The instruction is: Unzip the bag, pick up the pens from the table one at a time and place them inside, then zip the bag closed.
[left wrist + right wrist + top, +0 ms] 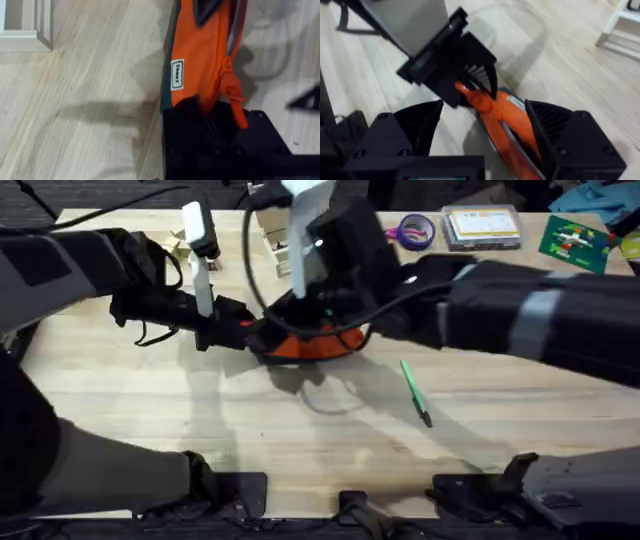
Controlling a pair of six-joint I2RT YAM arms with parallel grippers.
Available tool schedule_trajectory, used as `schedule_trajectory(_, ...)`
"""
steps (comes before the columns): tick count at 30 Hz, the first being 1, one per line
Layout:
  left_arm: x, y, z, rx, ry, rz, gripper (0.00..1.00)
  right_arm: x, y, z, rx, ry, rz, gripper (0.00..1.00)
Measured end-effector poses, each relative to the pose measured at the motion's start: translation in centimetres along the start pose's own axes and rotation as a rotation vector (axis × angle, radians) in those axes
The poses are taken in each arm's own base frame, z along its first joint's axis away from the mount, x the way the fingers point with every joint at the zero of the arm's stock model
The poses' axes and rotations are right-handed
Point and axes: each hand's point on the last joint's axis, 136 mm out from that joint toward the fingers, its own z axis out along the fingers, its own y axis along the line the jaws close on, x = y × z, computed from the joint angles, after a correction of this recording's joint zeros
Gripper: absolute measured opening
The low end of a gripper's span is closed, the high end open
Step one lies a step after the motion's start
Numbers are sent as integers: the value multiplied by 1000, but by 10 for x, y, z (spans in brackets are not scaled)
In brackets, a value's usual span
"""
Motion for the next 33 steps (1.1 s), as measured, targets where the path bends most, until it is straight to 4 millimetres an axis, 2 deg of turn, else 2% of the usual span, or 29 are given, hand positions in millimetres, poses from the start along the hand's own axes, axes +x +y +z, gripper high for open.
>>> schedule_trajectory(3,0,0,0,0,0,0,42,-2,-12,-18,30,8,-2,997)
schedule_trajectory(4,0,0,0,0,0,0,61,-3,-16,-25,40,6,-7,997)
schedule_trajectory(5,0,0,0,0,-1,0,122,-5,-19,-33,49,4,-11,997)
schedule_trajectory(7,-1,0,0,2,-6,1,315,-8,-22,-46,62,-3,-26,997)
schedule_trajectory(10,-4,-1,1,7,-16,0,749,-9,-23,-61,72,-2,-44,997)
schedule_trajectory(12,-4,-2,1,8,-19,-2,958,-8,-24,-70,80,5,-49,998)
schedule_trajectory(14,-5,-2,1,9,-19,-1,990,-6,-26,-76,86,14,-48,998)
schedule_trajectory(21,-5,0,1,1,-21,8,992,-2,-27,-89,96,32,-64,998)
schedule_trajectory(28,-7,-5,0,16,-26,-6,994,12,-24,-96,91,110,-117,997)
schedule_trajectory(33,-25,-15,-17,-33,-34,63,995,-1,-19,-109,87,121,-183,997)
